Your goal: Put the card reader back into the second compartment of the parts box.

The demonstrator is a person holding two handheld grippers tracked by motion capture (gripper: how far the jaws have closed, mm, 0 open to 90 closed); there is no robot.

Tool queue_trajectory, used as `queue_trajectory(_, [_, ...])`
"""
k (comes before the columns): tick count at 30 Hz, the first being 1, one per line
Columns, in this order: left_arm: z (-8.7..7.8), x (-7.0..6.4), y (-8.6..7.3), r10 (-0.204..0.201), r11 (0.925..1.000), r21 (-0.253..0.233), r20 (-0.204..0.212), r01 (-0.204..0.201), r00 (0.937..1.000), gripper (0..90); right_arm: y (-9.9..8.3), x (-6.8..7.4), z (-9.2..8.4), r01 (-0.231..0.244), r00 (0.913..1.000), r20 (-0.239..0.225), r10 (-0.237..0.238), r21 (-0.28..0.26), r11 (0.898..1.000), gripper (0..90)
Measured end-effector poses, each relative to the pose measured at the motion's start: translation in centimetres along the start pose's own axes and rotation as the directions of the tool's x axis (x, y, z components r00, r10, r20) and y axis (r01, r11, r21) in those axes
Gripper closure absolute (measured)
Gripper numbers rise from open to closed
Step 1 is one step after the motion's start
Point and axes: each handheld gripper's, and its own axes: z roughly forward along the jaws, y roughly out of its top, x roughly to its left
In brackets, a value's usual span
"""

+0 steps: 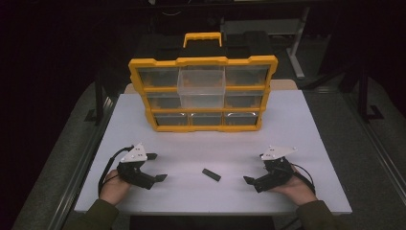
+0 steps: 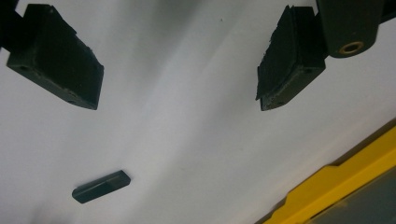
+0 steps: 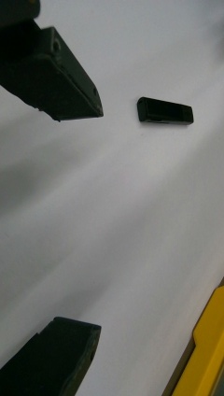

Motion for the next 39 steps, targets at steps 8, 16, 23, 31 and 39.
queue_trajectory(8, [0.0,0.1,-0.1,-0.014,0.9999,0.002,-0.004,0.014,0.9999,14.6,0.3,0.2,0.0,0.009,0.9998,-0.017,-0.009,0.006,1.000,0.0])
queue_trajectory(16, [0.0,0.1,-0.1,-0.016,0.9999,-0.001,0.004,0.016,0.9999,14.6,0.9,0.3,0.0,0.003,0.9992,-0.039,-0.003,-0.006,1.000,0.0])
queue_trajectory(23, [-0.1,0.1,-0.1,-0.020,0.9998,-0.003,0.003,0.020,0.9998,14.6,1.5,0.4,0.1,0.000,0.9983,-0.058,-0.002,-0.024,1.000,0.0])
queue_trajectory(31, [0.0,0.1,-0.1,-0.013,0.9999,0.005,0.001,0.013,0.9999,14.6,1.9,0.3,0.2,-0.004,0.9971,-0.076,0.001,-0.031,1.000,0.0])
queue_trajectory(39, [0.0,0.0,-0.1,-0.016,0.9998,0.009,0.007,0.016,0.9998,14.6,2.5,0.4,0.5,0.001,0.9960,-0.090,-0.004,-0.031,1.000,0.0])
